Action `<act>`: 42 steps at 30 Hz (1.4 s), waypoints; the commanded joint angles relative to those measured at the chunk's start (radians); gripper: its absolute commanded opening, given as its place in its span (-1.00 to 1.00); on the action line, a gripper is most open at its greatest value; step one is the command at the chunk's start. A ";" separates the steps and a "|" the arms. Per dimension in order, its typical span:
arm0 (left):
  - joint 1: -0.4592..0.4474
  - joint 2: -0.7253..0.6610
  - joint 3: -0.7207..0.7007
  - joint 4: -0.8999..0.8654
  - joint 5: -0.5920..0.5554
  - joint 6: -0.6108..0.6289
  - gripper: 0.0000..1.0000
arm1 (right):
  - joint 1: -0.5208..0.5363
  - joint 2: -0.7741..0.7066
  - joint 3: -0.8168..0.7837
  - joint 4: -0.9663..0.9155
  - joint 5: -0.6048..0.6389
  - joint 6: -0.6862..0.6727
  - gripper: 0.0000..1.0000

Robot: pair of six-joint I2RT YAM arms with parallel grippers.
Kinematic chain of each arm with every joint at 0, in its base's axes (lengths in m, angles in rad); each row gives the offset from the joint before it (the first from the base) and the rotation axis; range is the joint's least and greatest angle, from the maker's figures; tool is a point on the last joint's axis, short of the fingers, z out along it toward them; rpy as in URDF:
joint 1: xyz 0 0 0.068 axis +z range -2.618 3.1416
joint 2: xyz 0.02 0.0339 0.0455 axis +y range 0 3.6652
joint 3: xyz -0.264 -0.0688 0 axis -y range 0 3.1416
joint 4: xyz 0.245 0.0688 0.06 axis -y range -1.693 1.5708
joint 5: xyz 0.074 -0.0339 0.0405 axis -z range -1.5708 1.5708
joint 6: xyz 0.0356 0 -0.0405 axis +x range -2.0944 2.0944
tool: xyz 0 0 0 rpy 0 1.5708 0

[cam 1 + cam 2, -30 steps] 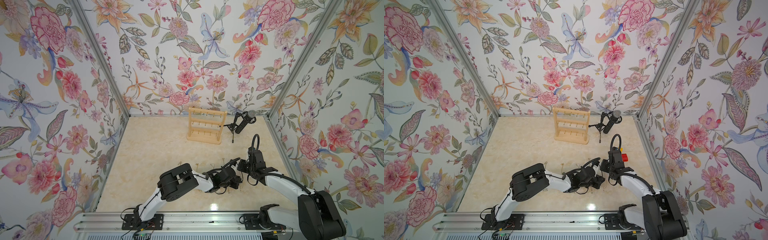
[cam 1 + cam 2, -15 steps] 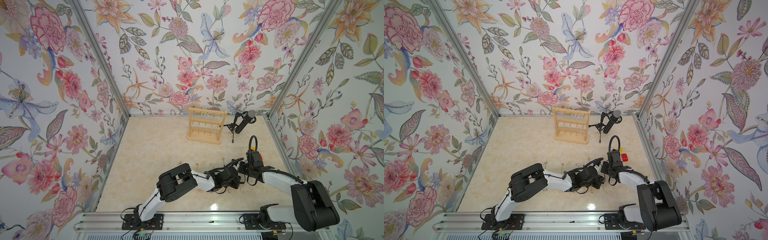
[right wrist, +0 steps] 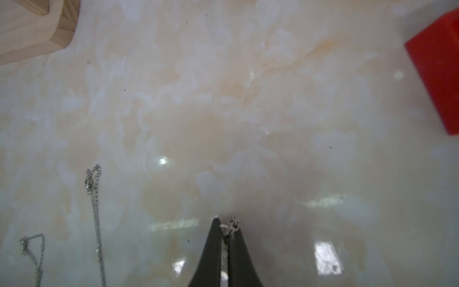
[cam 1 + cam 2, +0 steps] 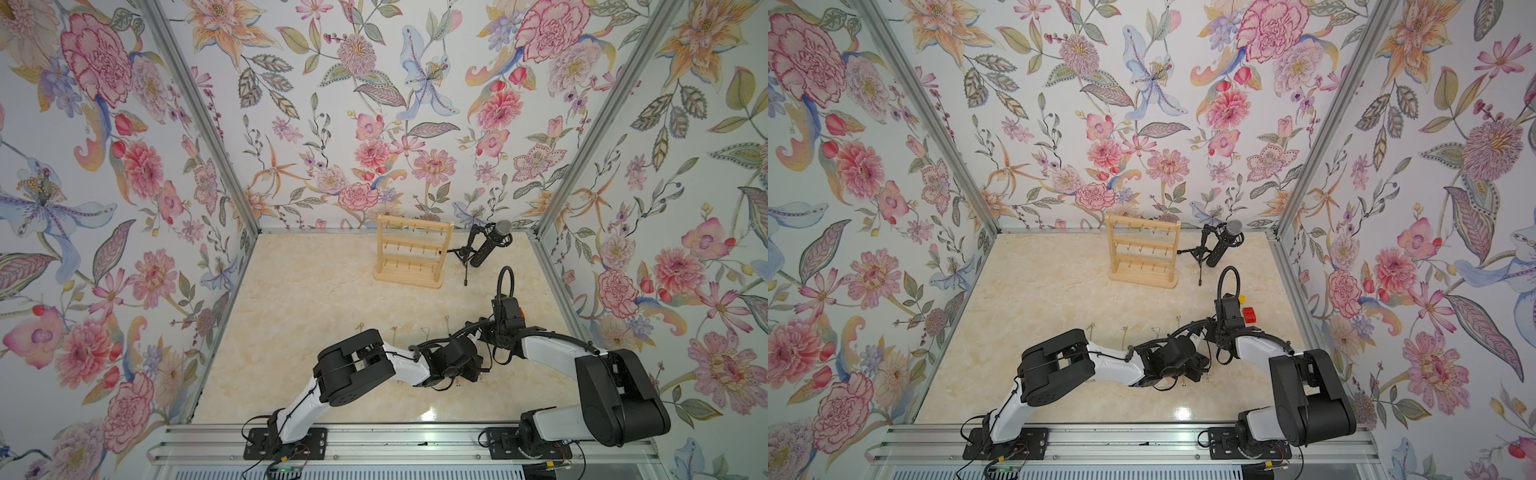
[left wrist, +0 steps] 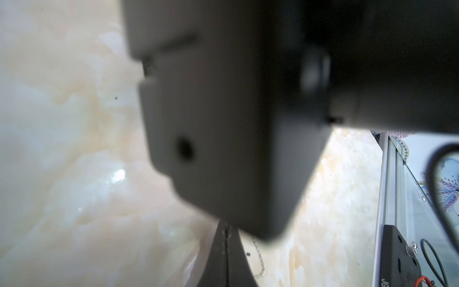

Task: Take the necklace off the jewelry display stand
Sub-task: Place the necklace at the center of the board.

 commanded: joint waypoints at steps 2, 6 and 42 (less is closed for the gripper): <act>-0.033 -0.017 -0.065 -0.088 0.004 0.005 -1.00 | -0.009 0.034 0.030 0.025 -0.019 -0.005 -0.91; -0.042 -0.019 -0.069 -0.089 0.002 0.006 -1.00 | -0.013 0.052 0.038 0.032 -0.020 -0.004 -0.83; -0.051 -0.002 -0.039 -0.141 -0.010 0.008 -0.93 | -0.058 0.049 0.099 0.057 -0.084 0.013 -0.29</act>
